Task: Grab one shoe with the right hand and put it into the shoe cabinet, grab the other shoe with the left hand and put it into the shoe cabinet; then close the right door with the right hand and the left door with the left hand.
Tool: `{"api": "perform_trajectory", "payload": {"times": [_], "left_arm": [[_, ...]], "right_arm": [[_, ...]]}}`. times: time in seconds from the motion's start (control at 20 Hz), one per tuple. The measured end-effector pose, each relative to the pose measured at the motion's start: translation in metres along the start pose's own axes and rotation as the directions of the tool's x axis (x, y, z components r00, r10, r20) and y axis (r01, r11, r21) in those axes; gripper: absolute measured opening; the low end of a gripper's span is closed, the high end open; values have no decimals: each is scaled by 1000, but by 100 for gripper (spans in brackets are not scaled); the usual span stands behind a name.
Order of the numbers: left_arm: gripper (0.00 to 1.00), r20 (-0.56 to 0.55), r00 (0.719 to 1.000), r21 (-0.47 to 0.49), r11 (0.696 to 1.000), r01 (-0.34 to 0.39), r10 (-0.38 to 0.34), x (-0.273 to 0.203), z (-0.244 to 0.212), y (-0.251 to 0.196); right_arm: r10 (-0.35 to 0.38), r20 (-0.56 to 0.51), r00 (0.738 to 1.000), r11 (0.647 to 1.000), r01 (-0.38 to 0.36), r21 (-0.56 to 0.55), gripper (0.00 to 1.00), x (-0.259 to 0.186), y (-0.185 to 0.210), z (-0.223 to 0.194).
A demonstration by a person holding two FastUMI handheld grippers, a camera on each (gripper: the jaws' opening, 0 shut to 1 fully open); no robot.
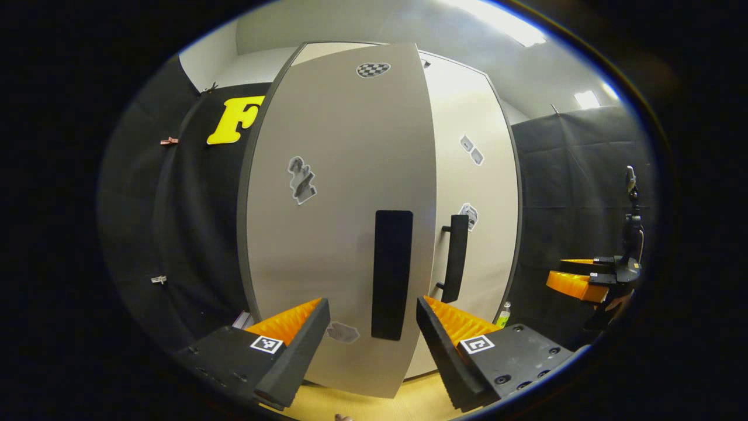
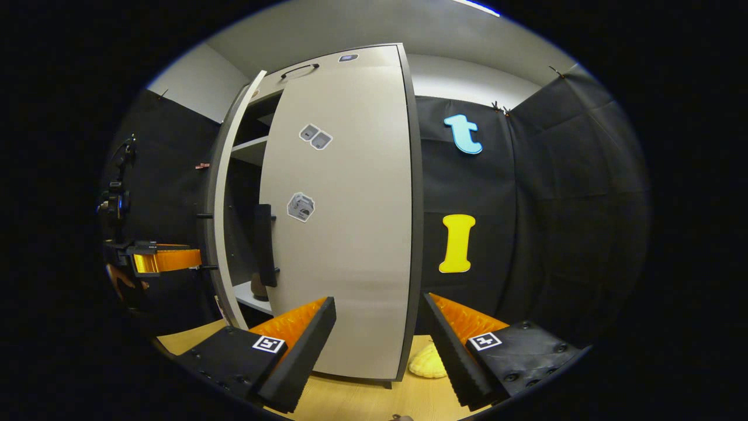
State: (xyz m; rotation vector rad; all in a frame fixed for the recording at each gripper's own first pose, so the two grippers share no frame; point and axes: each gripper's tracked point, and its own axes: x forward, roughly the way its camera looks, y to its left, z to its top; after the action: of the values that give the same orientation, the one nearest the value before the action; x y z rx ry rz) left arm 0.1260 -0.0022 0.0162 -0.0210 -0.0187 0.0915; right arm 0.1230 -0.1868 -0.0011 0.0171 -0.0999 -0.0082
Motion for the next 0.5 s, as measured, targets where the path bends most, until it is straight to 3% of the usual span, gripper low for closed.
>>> {"api": "perform_trajectory", "payload": {"times": [0.5], "left_arm": [[94, -28, 999, -18, 1000, 21, -21, -65, -10, 9]], "right_arm": [[27, 1, 1000, 999, -27, -23, 98, -32, 44, 6]]}}
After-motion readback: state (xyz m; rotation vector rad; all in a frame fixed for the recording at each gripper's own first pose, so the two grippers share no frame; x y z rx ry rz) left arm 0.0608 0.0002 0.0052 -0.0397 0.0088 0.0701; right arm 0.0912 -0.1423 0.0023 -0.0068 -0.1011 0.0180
